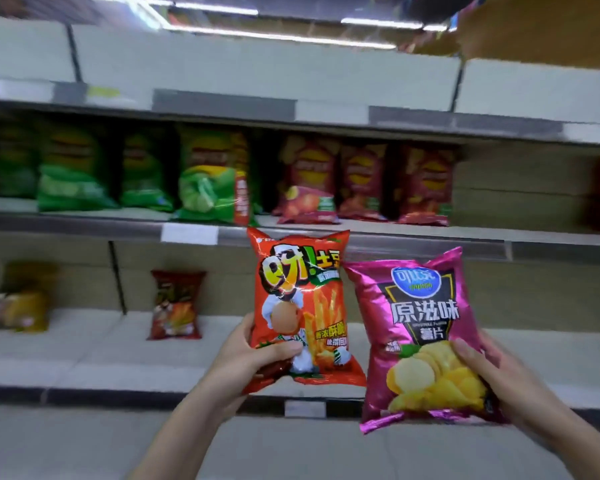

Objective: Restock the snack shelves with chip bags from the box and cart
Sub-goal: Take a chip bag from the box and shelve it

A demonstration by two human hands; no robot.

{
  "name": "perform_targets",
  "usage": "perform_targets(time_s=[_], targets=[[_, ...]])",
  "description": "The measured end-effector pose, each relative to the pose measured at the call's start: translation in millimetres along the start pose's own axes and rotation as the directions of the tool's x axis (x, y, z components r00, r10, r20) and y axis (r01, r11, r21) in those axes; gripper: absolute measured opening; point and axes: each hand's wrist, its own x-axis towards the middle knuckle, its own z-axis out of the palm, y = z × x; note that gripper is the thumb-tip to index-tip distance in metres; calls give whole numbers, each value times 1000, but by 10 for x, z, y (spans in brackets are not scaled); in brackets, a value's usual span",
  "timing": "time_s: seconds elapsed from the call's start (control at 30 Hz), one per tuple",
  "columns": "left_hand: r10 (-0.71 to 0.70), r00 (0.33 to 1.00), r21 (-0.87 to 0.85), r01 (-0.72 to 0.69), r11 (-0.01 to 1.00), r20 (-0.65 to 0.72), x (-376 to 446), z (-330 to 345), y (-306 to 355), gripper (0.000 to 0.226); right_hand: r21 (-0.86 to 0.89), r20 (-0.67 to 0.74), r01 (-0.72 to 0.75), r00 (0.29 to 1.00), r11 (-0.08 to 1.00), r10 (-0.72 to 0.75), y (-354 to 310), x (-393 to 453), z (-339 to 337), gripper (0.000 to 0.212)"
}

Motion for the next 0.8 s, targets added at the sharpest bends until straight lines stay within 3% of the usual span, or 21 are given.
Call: perform_targets(time_s=[0.1,0.23,0.33,0.43,0.53,0.6,0.7,0.73,0.8], targets=[[-42,995,10,43,999,-94,-97,-336,-95,74,51,128,-36,991,998,29,238,272,328,102],[-81,967,53,97,994,-241,-216,-811,-169,72,85,266,-89,962,992,64,477,651,914,109],[-116,937,56,142,988,-330,-403,-1186,-208,75,90,357,-135,929,987,94,621,815,1431,101],[-170,897,37,202,979,-408,-662,-1583,-297,75,96,433,-212,889,973,151,745,871,1984,65],[-213,844,0,244,970,-493,-948,-2077,-339,72,39,437,-253,874,967,211,883,845,2543,42],[-239,814,3,283,959,-530,-1126,-2458,-355,78,17,431,-267,872,963,234,987,780,2892,54],[-263,774,2,323,946,-576,-1306,-2938,-370,81,19,353,-284,899,959,259,1150,681,3273,94],[-276,769,14,347,938,-576,-1326,-3104,-373,83,40,315,-298,910,954,271,1185,638,3375,96],[-277,791,42,356,934,-545,-1241,-3386,-363,88,115,244,-326,925,939,291,1218,570,3542,81]])
